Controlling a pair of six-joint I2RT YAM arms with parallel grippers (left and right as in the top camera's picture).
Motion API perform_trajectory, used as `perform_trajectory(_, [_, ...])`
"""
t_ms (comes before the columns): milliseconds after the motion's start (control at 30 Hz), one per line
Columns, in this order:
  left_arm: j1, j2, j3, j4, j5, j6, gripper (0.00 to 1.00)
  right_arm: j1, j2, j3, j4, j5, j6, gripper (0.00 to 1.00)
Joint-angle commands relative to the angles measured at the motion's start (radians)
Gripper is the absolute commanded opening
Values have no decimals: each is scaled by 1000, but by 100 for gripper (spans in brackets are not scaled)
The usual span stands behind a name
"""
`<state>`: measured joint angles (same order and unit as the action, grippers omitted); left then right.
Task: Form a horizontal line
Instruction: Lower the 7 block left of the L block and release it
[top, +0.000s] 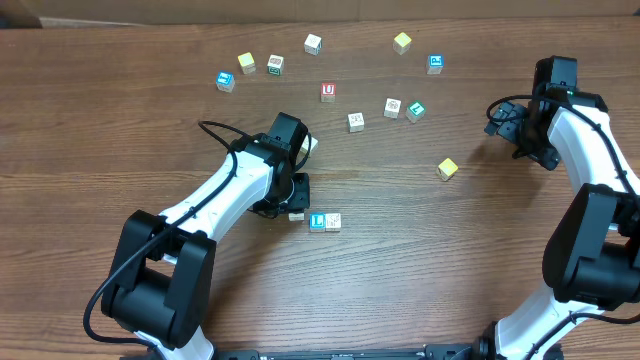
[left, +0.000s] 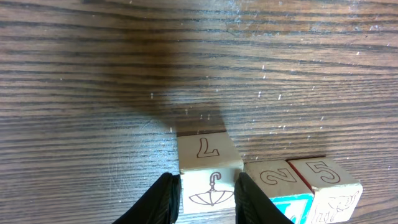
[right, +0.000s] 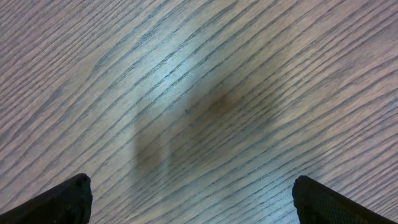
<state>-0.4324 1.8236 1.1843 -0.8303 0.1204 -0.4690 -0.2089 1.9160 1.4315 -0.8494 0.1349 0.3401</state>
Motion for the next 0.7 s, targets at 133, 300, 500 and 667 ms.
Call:
perform_trajectory(133, [0,9,-3,-8,3,-10,27,-1,-21,21,4,6,-1,100])
perform_trajectory(300, [2,9,-3,2,-10,-10,30,-1,-21,21,4,6,-1,100])
perform_trajectory(500, [2,9,-3,21,-27,-10,24,-1,-21,21,4,6,-1,100])
perform_trajectory(667, [2,9,-3,61,-28,-10,22,-1,-21,21,4,6,-1,100])
